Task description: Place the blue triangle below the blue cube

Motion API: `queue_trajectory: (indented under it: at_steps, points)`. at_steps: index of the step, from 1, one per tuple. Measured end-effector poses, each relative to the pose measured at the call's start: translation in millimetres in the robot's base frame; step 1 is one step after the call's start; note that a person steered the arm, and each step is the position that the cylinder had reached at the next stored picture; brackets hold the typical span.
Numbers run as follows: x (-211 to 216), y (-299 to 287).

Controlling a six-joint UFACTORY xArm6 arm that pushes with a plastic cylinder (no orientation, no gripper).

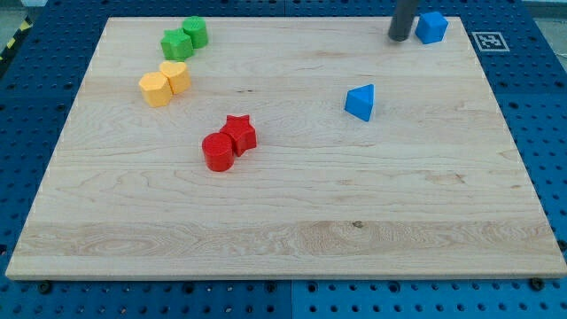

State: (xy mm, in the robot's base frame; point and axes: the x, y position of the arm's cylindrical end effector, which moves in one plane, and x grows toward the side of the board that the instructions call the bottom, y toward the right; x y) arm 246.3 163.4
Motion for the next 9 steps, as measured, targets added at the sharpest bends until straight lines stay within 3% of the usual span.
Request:
queue_trajectory:
  at_steps: [2, 3, 6, 9]
  points:
    - [6.1, -19.6]
    - [7.9, -57.7]
    - [159.6, -157.2]
    - [170.1, -100.4]
